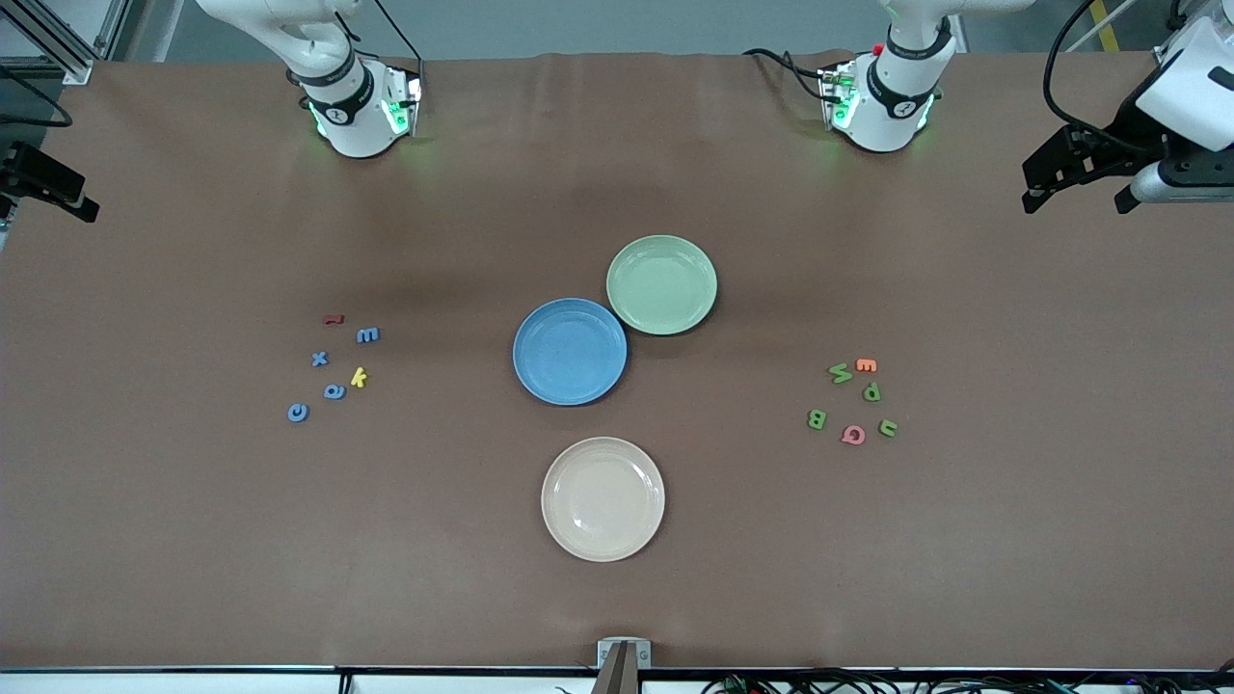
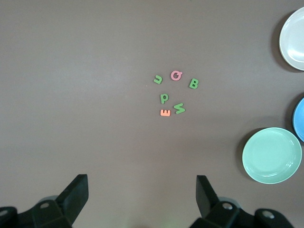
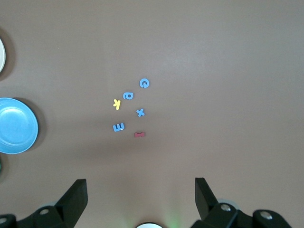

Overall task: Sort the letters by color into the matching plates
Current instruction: 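Move the left gripper toward the green letters while the right gripper reaches blue letters, then grasp the green M with the left gripper while the right gripper grasps blue E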

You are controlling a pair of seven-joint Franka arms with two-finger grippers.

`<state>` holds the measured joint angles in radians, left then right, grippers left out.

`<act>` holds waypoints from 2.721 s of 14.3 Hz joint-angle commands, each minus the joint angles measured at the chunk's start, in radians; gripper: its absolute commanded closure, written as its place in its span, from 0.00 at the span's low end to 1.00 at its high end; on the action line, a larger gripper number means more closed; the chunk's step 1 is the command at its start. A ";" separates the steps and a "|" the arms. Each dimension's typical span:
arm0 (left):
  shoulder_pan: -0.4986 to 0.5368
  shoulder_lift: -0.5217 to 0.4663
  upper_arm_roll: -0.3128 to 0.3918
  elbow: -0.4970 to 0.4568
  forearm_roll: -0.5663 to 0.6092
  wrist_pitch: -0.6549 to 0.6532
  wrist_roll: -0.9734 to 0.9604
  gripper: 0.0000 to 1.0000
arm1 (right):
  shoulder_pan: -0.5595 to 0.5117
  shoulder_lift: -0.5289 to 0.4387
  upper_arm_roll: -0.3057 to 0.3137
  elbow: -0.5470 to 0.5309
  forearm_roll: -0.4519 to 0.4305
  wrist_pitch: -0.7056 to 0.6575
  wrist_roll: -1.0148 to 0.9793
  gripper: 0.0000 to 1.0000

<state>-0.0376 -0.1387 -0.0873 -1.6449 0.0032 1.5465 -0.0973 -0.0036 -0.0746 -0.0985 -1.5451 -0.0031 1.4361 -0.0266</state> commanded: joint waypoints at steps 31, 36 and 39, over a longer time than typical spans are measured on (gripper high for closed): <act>-0.054 0.415 -0.117 -0.472 0.070 0.777 -0.733 0.07 | 0.046 0.233 0.002 -0.149 0.066 0.237 -0.009 0.00; -0.048 0.473 -0.117 -0.524 0.070 0.929 -0.742 0.15 | 0.120 0.122 0.002 -0.489 0.089 0.501 -0.009 0.00; -0.048 0.522 -0.115 -0.526 0.070 0.994 -0.766 0.22 | 0.135 0.107 0.003 -0.639 0.091 0.660 -0.013 0.00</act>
<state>-0.0902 0.3581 -0.2015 -2.1682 0.0579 2.4964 -0.8328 0.1232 0.0946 -0.0898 -2.0500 0.0662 1.9950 -0.0288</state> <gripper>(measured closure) 0.163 0.000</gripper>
